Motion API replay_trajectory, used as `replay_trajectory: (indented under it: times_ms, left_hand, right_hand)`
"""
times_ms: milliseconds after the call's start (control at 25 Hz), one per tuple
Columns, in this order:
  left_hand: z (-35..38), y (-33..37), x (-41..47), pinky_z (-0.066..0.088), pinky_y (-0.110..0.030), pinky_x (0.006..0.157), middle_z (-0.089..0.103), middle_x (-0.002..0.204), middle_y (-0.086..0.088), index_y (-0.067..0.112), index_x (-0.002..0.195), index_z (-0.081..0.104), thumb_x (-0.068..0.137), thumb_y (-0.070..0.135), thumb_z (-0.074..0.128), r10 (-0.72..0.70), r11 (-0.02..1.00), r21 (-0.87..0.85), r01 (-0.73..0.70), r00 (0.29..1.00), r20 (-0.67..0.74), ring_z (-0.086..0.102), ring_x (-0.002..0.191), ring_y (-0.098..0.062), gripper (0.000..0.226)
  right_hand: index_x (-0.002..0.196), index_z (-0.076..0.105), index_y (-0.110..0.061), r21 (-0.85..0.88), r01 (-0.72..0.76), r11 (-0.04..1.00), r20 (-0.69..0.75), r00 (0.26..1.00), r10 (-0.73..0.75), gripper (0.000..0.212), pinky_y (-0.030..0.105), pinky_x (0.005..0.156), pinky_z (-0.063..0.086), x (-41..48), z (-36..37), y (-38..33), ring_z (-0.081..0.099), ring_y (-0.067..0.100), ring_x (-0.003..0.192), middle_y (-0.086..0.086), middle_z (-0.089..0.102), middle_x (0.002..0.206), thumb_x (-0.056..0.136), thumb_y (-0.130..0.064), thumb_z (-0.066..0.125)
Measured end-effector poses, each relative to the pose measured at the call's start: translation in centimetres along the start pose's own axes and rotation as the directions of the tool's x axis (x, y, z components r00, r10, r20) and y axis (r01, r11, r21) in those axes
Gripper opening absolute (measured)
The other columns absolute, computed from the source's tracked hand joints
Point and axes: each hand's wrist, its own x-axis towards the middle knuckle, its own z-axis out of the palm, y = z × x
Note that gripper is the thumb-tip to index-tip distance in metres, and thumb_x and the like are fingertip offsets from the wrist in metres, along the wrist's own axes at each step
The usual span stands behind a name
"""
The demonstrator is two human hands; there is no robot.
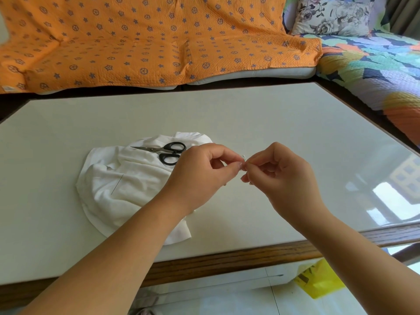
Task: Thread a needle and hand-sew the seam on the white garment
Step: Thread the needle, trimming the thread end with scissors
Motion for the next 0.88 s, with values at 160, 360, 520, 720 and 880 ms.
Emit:
replay_trajectory:
  times_ms: [160, 360, 520, 720, 880]
  left_hand:
    - [-0.1, -0.4, 0.3, 0.043, -0.034, 0.060, 0.059, 0.060, 0.002, 0.032, 0.078, 0.071, 0.090, 0.025, 0.069, -0.024, 1.000, -0.003, 0.024, 1.000, 0.003, 0.047, 0.059, -0.012, 0.014]
    - [0.0, -0.1, 0.4, 0.052, -0.039, 0.077, 0.073, 0.090, -0.009, 0.024, 0.089, 0.074, 0.091, 0.026, 0.067, -0.125, 0.987, -0.106, 0.124, 0.992, -0.008, 0.064, 0.086, -0.030, 0.007]
    - [0.0, -0.1, 0.3, 0.050, -0.027, 0.071, 0.074, 0.092, -0.008, 0.025, 0.087, 0.073, 0.092, 0.025, 0.066, -0.129, 0.981, -0.146, 0.128, 0.992, 0.007, 0.063, 0.073, -0.019, 0.008]
    - [-0.1, 0.1, 0.2, 0.039, -0.009, 0.059, 0.071, 0.081, 0.001, 0.024, 0.086, 0.073, 0.091, 0.023, 0.066, -0.142, 0.971, -0.192, 0.144, 0.990, 0.027, 0.050, 0.052, 0.005, 0.008]
    - [0.0, 0.1, 0.3, 0.038, -0.007, 0.057, 0.069, 0.079, 0.007, 0.021, 0.088, 0.073, 0.091, 0.022, 0.066, -0.149, 0.965, -0.211, 0.155, 0.988, 0.044, 0.052, 0.052, 0.006, 0.007]
  right_hand:
    - [0.087, 0.060, -0.011, 0.110, -0.076, 0.991, 0.020, 0.997, 0.074, 0.010, 0.031, 0.066, 0.059, 0.1, -0.1, -0.2, 0.073, 0.012, 0.071, -0.001, 0.074, 0.078, 0.085, -0.005, 0.068]
    - [0.094, 0.066, -0.024, -0.092, 0.209, 0.974, -0.089, 0.972, -0.217, 0.013, 0.022, 0.068, 0.053, -0.4, -0.2, -0.3, 0.065, 0.009, 0.092, -0.008, 0.063, 0.106, 0.083, -0.023, 0.059]
    - [0.088, 0.072, -0.024, -0.227, 0.197, 0.954, -0.086, 0.971, -0.221, 0.022, 0.023, 0.067, 0.053, -0.4, 0.6, 0.6, 0.060, 0.006, 0.092, -0.008, 0.057, 0.109, 0.082, -0.039, 0.057]
    - [0.091, 0.071, -0.025, -0.237, 0.138, 0.962, -0.098, 0.981, -0.165, 0.015, 0.019, 0.067, 0.051, 0.0, 0.6, 1.2, 0.063, 0.005, 0.088, -0.009, 0.059, 0.108, 0.080, -0.034, 0.065]
    - [0.092, 0.074, -0.021, -0.219, 0.135, 0.966, -0.104, 0.982, -0.160, 0.019, 0.021, 0.068, 0.052, -0.1, 0.7, 1.1, 0.065, 0.007, 0.086, -0.009, 0.060, 0.106, 0.080, -0.034, 0.066]
